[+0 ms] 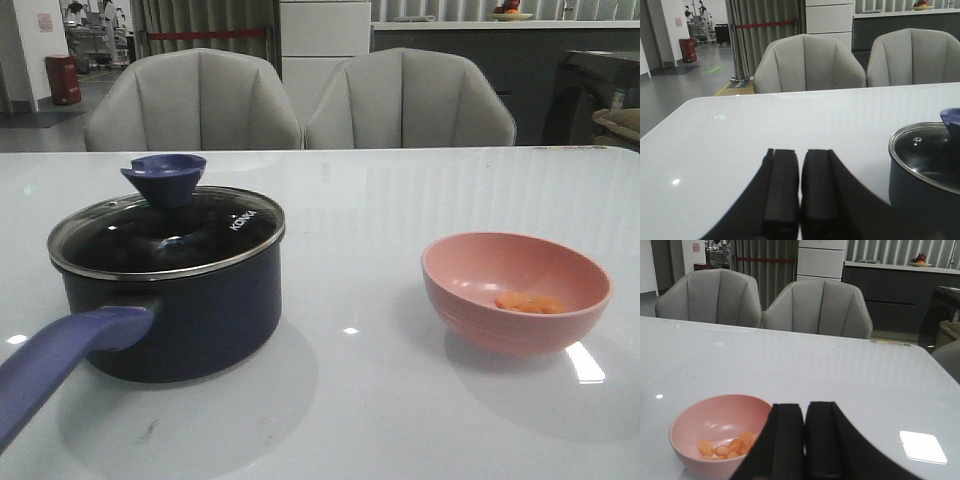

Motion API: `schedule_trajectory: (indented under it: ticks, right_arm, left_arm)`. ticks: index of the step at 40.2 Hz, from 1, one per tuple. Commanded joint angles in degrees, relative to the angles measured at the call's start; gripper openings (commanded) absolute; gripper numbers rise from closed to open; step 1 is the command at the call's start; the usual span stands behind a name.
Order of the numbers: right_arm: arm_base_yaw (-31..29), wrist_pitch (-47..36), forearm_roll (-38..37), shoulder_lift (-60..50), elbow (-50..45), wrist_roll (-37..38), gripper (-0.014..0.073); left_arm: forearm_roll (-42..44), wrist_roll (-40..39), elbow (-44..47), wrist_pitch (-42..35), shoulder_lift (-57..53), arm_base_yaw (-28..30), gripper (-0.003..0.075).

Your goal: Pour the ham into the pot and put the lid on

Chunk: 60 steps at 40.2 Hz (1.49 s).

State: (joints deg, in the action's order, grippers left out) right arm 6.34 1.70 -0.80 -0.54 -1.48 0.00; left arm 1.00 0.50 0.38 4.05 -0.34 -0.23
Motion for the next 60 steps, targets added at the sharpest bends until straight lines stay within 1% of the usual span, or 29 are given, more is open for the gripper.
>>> schedule_trajectory:
  ticks: [1,31,34,36,37,38,41,45,47,51,53,55,60]
  right_arm:
    - [-0.3,-4.8,-0.6,-1.1,-0.6,0.0,0.0151]
    - [-0.3,-4.8,-0.6,-1.1,-0.6,0.0,0.0151]
    - [-0.3,-4.8,-0.6,-1.1,-0.6,0.0,0.0151]
    - [-0.3,-4.8,-0.6,-1.1,-0.6,0.0,0.0151]
    - [-0.3,-4.8,-0.6,-1.1,-0.6,0.0,0.0151]
    - [-0.3,-4.8,-0.6,-1.1,-0.6,0.0,0.0151]
    - [-0.3,-4.8,-0.6,-1.1,-0.6,0.0,0.0151]
    - [-0.3,-4.8,-0.6,-1.1,-0.6,0.0,0.0151]
    - [-0.3,-4.8,-0.6,-1.1,-0.6,0.0,0.0151]
    - [-0.3,-4.8,-0.6,-1.1,-0.6,0.0,0.0151]
    - [-0.3,-4.8,-0.6,-1.1,-0.6,0.0,0.0151]
    - [-0.3,-4.8,-0.6,-1.1,-0.6,0.0,0.0151]
    - [-0.3,-4.8,-0.6,-1.1,-0.6,0.0,0.0151]
  left_arm:
    - [-0.2,-0.5,1.9,-4.7,-1.1,0.0,0.0113]
    - [-0.2,-0.5,1.9,-5.4,-1.1,0.0,0.0113]
    - [-0.2,-0.5,1.9,-7.6,-1.1,0.0,0.0113]
    - [-0.2,-0.5,1.7,-11.5,-1.1,0.0,0.0113]
    - [-1.0,-0.5,1.5,-14.9,-1.1,0.0,0.0113]
    - [-2.1,-0.5,1.1,-16.6,-1.1,0.0,0.0113]
    - [-4.1,-0.5,-0.9,-18.5,-1.0,0.0,0.0113]
    - [-4.1,-0.5,-6.1,-15.2,0.0,0.0,0.0113]
    - [-4.3,-0.5,-9.1,-12.0,1.2,0.0,0.0113]
    - [-6.2,-0.5,-16.4,-2.2,5.4,0.0,0.0113]
    - [-6.3,-0.5,-20.0,3.8,7.8,0.0,0.0113]
    - [-6.3,-0.5,-23.2,8.1,10.1,0.0,0.0113]
    - [-6.3,-0.5,-28.9,15.1,15.1,0.0,0.0113]
